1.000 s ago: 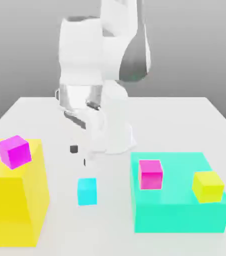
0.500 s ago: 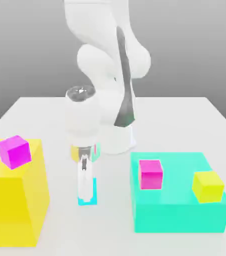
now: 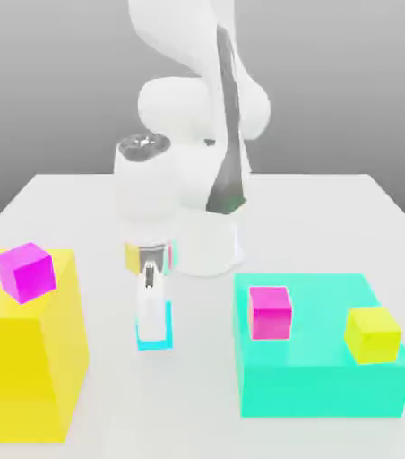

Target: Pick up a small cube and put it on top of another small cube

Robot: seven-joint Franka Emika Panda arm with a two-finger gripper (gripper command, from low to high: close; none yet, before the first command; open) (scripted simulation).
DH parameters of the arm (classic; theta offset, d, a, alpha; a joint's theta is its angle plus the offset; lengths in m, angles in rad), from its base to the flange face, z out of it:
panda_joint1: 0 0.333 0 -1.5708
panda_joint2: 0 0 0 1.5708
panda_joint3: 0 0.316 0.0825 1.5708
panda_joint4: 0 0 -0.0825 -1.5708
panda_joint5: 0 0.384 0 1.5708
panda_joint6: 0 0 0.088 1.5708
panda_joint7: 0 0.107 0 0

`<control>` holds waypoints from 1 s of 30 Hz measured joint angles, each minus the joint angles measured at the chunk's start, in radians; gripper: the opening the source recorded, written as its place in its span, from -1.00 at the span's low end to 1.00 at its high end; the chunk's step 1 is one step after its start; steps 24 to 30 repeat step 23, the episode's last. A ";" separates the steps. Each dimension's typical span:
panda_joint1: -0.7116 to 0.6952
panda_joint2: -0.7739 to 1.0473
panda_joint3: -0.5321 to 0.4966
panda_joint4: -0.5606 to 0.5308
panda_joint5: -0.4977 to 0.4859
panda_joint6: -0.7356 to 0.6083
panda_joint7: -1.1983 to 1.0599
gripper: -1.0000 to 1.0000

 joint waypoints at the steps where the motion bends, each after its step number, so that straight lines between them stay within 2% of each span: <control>1: 0.018 -0.030 0.005 0.010 0.009 -0.039 -0.020 -1.00; 14: 0.344 -0.345 0.119 0.230 0.090 -0.570 -0.323 -1.00; 19: 0.357 -0.237 0.147 0.193 0.089 -0.426 -0.333 -1.00; 20: 0.357 -0.217 0.149 0.184 0.087 -0.398 -0.332 1.00; 30: 0.357 -0.217 0.149 0.184 0.087 -0.398 -0.332 1.00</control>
